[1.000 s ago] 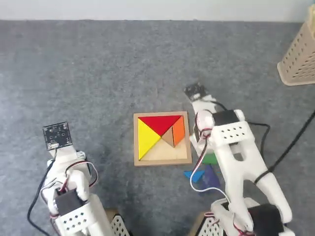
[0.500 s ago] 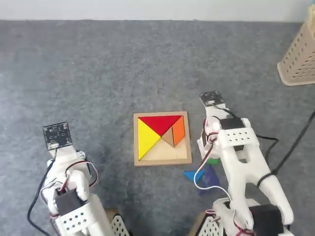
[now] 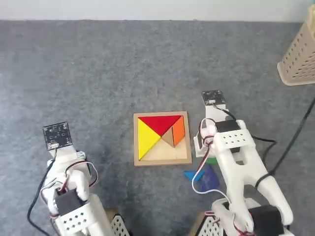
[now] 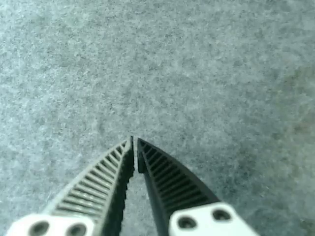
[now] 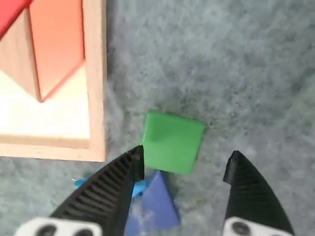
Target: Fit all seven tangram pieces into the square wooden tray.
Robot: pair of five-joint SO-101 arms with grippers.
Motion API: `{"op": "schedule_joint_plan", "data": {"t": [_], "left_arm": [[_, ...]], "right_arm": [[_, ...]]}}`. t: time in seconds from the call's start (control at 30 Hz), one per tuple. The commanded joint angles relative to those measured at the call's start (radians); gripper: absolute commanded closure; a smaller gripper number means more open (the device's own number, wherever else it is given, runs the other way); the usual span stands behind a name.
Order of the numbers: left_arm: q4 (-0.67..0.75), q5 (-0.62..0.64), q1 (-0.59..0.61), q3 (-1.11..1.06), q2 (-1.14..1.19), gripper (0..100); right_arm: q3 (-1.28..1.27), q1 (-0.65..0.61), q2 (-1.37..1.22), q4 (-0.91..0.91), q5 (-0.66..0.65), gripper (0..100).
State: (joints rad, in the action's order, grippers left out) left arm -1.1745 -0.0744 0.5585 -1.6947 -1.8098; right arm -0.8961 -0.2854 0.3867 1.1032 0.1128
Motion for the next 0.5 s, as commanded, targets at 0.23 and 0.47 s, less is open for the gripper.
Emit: {"op": "schedule_joint_plan", "data": {"t": [0.23,0.47], "left_arm": [[-0.006,0.015,-0.003,0.008,-0.008,99],[-0.006,0.015,-0.003,0.008,-0.008,99]], "right_arm": [[-0.044,-0.045,0.035,-0.114,0.034,73.4],[-0.107,-0.025,0.035,-0.177,0.031,73.4]]}}
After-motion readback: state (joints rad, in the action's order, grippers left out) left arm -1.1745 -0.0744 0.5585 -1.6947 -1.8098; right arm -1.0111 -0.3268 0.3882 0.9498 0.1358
